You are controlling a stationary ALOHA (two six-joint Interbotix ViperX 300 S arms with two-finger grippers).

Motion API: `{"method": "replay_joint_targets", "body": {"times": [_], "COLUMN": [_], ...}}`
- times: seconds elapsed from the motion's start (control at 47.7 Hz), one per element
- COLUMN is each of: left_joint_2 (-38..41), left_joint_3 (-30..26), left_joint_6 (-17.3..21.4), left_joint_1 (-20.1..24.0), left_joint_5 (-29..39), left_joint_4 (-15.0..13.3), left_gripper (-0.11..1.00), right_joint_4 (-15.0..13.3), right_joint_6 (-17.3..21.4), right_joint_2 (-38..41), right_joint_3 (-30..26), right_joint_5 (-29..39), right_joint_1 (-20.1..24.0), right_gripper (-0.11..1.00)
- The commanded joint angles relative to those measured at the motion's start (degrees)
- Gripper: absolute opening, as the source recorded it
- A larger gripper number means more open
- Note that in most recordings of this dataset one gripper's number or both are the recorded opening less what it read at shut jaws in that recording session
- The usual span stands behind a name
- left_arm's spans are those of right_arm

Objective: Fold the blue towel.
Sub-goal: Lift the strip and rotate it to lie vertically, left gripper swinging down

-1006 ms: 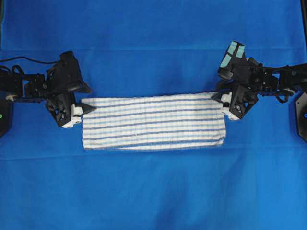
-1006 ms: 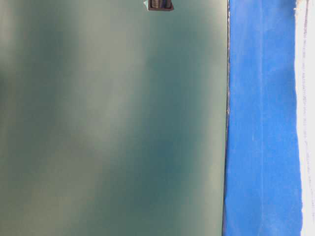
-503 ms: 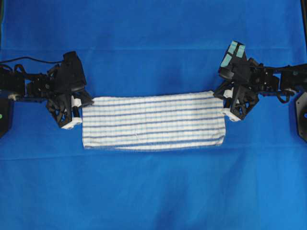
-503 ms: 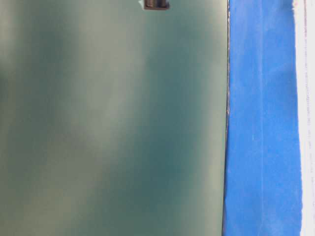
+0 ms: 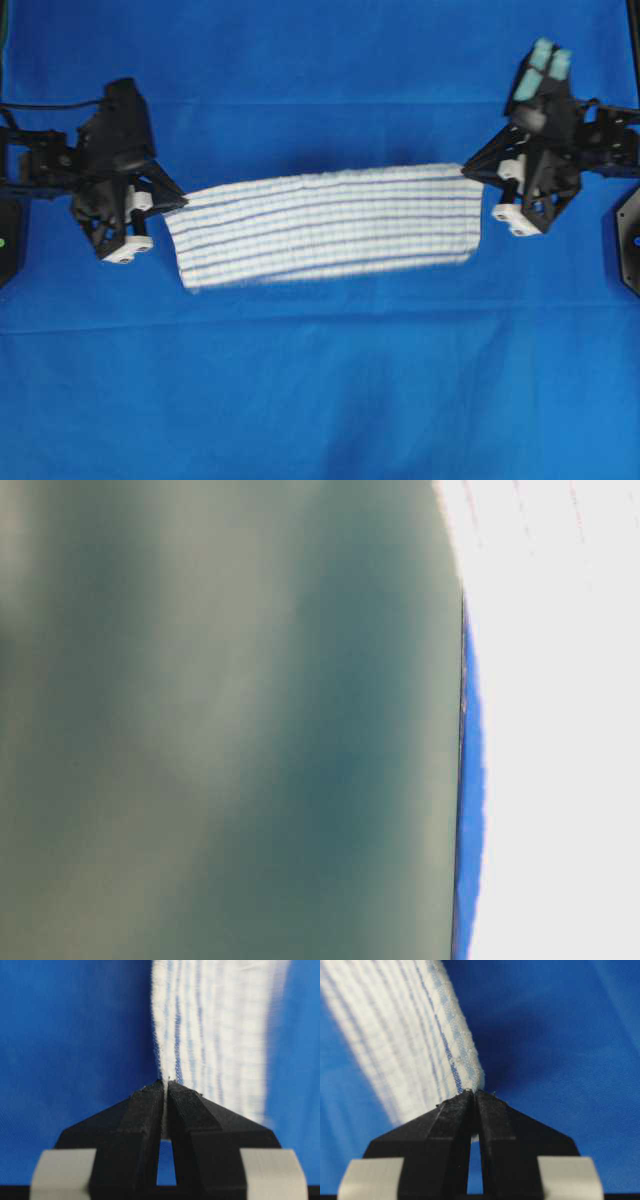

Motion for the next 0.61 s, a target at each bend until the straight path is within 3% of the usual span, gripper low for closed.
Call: {"method": "replay_joint_targets", "body": {"times": [0.0, 0.272, 0.587], "left_joint_2": [-4.04, -9.4, -3.25], "left_joint_3": [-0.18, 1.76, -1.14], "left_joint_6": [-0.44, -2.37, -2.55], "left_joint_1": [-1.05, -1.85, -7.38], "left_joint_5": [-0.09, -2.37, -12.04], "left_joint_4": [-0.09, 0.0, 0.0], "left_gripper": [0.01, 0.01, 0.01], "right_joint_4": [-0.09, -0.97, -4.75], "right_joint_6": [0.18, 0.09, 0.35], "right_joint_2": [-3.6, -5.54, 1.41], "right_joint_3": [-1.32, -1.14, -5.27], "right_joint_5": [1.05, 0.44, -4.22], "right_joint_1": [1.14, 2.02, -2.46], "right_gripper": [0.03, 0.03, 0.03]}}
